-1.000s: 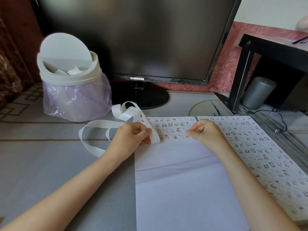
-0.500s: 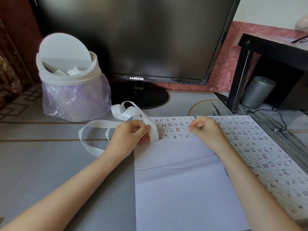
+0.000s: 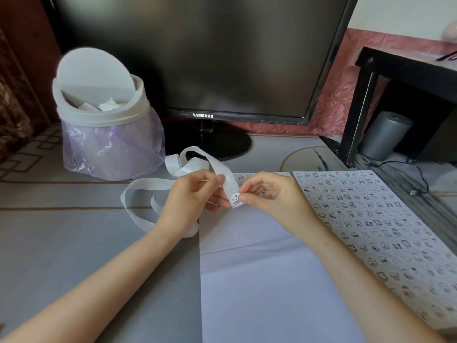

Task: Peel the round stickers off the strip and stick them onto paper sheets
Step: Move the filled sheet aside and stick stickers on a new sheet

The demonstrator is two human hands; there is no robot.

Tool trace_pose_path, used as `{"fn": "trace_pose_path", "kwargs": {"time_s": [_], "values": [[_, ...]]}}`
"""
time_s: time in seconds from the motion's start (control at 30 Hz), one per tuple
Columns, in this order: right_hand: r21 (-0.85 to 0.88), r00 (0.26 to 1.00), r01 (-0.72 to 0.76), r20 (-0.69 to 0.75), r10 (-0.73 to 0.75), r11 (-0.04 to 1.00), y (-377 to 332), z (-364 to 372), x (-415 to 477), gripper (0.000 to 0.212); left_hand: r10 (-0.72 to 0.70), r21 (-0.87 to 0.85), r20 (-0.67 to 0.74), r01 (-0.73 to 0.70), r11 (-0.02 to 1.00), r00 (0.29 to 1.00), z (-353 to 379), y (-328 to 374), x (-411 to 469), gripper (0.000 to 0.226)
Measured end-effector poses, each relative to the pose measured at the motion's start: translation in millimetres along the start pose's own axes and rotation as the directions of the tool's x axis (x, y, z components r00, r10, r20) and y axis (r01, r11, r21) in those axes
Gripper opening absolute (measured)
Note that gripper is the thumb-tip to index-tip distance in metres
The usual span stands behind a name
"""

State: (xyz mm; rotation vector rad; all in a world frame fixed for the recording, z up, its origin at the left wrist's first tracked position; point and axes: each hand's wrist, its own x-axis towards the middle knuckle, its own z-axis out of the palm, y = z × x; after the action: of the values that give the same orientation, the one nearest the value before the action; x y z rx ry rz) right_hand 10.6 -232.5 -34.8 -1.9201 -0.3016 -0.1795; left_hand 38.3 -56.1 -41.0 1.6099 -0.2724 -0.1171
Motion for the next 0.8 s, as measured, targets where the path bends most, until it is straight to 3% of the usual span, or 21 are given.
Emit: {"fn": "trace_pose_path", "kwargs": {"time_s": [0.23,0.8], "values": [[-0.003,0.999,-0.021,-0.026,0.021,1.0,0.2,-0.1,0.3,0.019,-0.07,0.001,0.094,0.07,0.998,0.993,3.1,1.5,-1.4,0.023],[-0.101,0.999,-0.008,-0.04,0.004,0.995,2.4,1.4,0.0,0.011,-0.085,-0.008,0.119,0.087,0.996,0.989,3.4,-2.7,-0.5,0.016]]}}
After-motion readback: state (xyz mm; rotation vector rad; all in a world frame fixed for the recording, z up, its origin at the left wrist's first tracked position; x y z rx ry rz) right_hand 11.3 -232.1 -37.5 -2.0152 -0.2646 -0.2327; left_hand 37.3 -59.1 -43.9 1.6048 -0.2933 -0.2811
